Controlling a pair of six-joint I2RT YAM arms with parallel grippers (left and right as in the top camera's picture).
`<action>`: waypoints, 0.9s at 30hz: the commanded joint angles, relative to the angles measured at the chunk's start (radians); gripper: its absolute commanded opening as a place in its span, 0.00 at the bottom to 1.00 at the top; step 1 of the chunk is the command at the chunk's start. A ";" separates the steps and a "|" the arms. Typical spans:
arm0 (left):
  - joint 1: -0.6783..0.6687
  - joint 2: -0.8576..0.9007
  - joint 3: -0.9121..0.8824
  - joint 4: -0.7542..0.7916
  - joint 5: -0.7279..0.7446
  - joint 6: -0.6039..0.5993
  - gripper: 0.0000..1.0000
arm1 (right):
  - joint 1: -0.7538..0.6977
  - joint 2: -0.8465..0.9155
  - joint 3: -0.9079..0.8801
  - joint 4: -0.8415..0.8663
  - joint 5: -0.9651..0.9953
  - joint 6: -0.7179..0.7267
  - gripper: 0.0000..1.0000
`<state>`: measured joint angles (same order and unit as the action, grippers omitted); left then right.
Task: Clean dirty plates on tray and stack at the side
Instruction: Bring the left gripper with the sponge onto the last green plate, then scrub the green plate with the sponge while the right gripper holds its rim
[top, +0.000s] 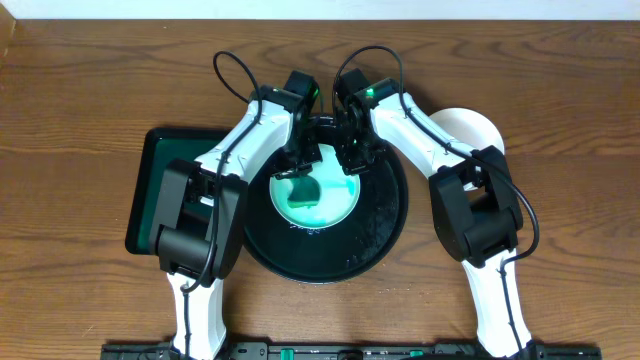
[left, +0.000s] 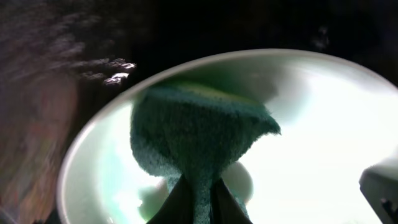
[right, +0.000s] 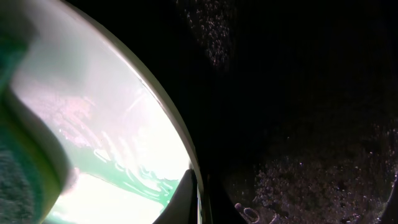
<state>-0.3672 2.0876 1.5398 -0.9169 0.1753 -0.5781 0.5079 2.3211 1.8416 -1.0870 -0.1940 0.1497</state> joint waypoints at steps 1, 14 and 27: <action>-0.014 0.021 -0.034 0.044 0.099 0.111 0.07 | 0.002 0.031 -0.033 0.010 0.029 0.014 0.01; -0.022 0.022 -0.059 0.053 0.356 0.271 0.07 | 0.002 0.031 -0.034 0.011 0.029 0.013 0.01; 0.032 0.022 -0.054 0.010 -0.251 -0.116 0.07 | 0.002 0.031 -0.034 0.013 0.029 0.013 0.01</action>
<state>-0.3698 2.0827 1.5070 -0.9775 0.1795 -0.6109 0.5079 2.3211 1.8416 -1.0859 -0.1967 0.1497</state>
